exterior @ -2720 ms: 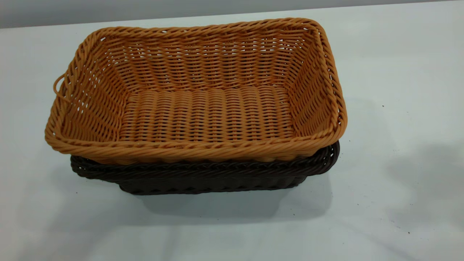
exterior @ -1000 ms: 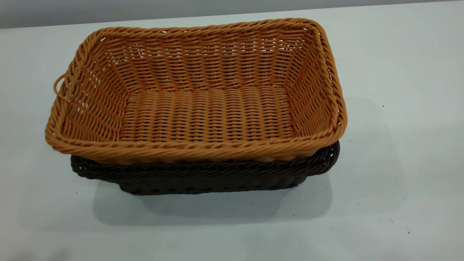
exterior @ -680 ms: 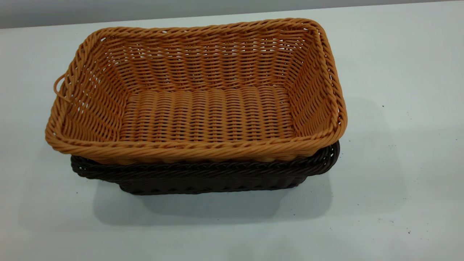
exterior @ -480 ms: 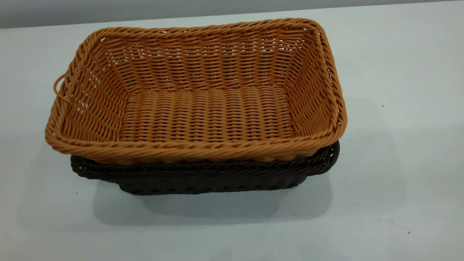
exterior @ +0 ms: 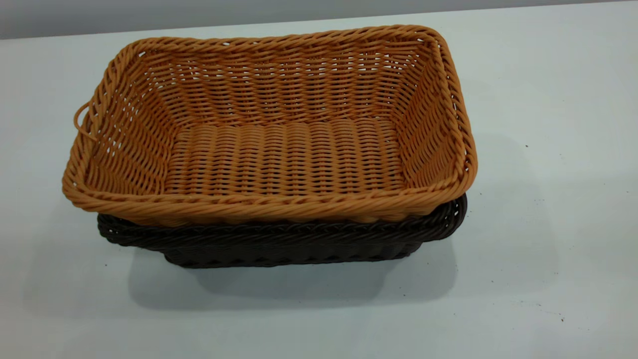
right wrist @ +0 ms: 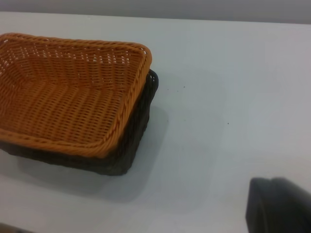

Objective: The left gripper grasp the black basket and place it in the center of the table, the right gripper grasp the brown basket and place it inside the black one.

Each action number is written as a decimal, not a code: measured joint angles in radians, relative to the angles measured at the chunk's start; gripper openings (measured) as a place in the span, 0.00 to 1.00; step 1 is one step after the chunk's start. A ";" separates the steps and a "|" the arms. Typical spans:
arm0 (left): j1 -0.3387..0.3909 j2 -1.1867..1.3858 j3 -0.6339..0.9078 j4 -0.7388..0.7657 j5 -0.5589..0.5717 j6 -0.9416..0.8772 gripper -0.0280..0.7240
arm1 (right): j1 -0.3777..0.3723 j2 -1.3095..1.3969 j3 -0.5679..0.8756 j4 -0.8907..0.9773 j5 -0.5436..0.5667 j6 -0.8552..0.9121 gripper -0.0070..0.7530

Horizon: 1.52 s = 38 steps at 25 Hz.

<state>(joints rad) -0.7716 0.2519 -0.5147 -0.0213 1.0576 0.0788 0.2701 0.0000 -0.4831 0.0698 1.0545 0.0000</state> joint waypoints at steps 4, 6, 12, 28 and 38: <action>0.000 -0.091 0.024 0.000 0.001 -0.035 0.04 | 0.000 0.000 0.000 0.000 0.002 0.000 0.01; 0.000 -0.124 0.024 0.000 0.001 -0.051 0.04 | 0.000 0.000 0.000 0.000 0.002 0.000 0.01; 0.000 -0.191 0.066 -0.003 0.013 -0.057 0.04 | 0.000 0.000 -0.001 -0.001 0.002 0.000 0.01; 0.000 -0.199 0.067 -0.003 0.017 -0.058 0.04 | -0.027 0.000 -0.001 -0.001 0.002 0.000 0.01; 0.000 -0.199 0.067 -0.001 0.017 -0.059 0.04 | -0.306 0.035 -0.001 -0.001 0.001 0.000 0.01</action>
<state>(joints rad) -0.7716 0.0532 -0.4472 -0.0226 1.0742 0.0197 -0.0363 0.0352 -0.4839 0.0689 1.0553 0.0000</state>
